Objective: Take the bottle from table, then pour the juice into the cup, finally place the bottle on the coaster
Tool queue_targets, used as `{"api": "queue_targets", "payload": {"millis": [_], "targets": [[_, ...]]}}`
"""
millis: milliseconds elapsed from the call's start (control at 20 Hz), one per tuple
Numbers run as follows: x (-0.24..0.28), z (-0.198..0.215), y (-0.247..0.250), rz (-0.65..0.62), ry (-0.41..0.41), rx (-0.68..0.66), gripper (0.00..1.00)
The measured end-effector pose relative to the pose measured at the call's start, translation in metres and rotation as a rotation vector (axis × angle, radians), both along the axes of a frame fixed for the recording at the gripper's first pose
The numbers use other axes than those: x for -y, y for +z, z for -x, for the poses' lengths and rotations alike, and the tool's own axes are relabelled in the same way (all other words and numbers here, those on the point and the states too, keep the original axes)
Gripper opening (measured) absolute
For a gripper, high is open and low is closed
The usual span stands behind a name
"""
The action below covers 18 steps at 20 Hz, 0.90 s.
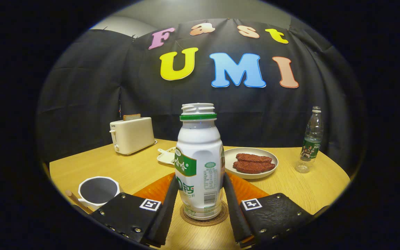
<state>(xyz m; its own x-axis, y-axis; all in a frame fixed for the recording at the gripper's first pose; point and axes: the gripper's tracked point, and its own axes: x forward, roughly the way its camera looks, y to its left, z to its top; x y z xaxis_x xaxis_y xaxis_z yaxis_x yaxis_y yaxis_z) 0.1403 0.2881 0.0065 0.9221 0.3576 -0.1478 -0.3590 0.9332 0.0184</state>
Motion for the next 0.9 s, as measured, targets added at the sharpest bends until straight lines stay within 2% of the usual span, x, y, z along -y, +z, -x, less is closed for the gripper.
{"api": "queue_targets", "payload": {"millis": [100,550,900], "targets": [[0.002,-0.002,-0.008,-0.011,-0.006,-0.021,0.7],[0.0,0.002,-0.01,-0.012,-0.002,0.042,0.7],[-0.002,0.003,-0.017,0.025,0.0,0.03,0.79]]}}
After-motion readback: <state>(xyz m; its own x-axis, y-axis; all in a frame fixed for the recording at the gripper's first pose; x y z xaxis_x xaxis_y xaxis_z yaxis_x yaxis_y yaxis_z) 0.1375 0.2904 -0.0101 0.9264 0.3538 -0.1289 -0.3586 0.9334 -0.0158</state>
